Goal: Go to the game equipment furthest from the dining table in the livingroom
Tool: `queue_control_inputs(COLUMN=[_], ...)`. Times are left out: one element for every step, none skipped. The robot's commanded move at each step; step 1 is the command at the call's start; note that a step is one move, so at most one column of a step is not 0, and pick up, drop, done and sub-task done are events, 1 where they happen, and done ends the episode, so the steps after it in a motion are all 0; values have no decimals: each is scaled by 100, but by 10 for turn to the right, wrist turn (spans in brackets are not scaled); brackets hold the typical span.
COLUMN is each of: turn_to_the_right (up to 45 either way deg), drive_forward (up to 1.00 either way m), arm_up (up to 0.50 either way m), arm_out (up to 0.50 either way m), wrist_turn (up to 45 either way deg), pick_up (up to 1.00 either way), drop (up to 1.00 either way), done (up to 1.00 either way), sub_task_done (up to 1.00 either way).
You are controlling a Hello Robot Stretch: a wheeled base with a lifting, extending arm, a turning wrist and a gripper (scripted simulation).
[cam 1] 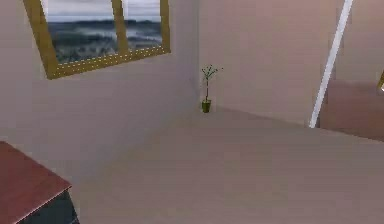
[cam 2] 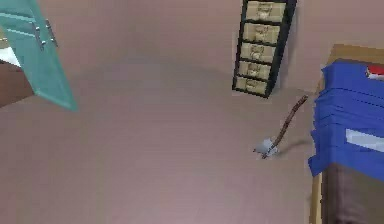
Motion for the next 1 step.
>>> queue_control_inputs(turn_to_the_right=[390], drive_forward=[0], arm_up=[0], arm_out=[0], wrist_turn=[0], pick_up=[0], drop=[0], done=[0], sub_task_done=[0])
